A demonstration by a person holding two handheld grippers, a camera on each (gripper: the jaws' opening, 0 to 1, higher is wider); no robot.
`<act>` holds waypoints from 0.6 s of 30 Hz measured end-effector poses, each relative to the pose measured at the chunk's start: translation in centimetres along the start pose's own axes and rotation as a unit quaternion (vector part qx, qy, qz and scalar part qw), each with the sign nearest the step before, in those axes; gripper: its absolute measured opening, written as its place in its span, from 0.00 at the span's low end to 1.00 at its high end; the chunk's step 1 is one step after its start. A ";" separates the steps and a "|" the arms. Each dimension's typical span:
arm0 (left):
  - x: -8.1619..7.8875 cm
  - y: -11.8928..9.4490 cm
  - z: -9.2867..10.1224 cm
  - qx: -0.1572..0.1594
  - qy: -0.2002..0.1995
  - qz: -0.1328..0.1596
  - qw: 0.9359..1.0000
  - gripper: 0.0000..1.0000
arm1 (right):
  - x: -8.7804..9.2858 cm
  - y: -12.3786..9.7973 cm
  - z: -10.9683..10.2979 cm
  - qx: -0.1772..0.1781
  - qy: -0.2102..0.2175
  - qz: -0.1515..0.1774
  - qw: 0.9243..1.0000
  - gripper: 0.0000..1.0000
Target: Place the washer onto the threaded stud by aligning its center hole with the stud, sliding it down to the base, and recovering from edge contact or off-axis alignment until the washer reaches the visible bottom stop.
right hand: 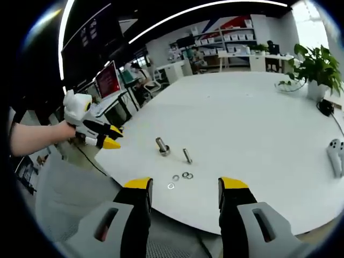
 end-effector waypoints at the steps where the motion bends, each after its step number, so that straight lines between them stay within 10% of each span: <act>1: 0.4 -0.5 0.2 0.000 -0.003 0.007 1.000 0.28 | 0.0 0.0 0.0 -0.001 -0.001 -0.002 1.000 0.52; 18: 4.4 -5.2 0.3 0.046 -0.089 0.087 0.991 0.30 | 0.5 0.1 0.0 0.020 -0.011 -0.029 0.999 0.51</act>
Point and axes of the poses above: the point that each gripper's makers call its tool centre point, and the gripper's own axes: y roughly forward along the fingers, z roughly to its right, x roughly out of its underside, the point moved 8 cm from there along -y, roughly backward along the fingers, and after that the axes turned 2 degrees about -y, right-handed, at the moved point
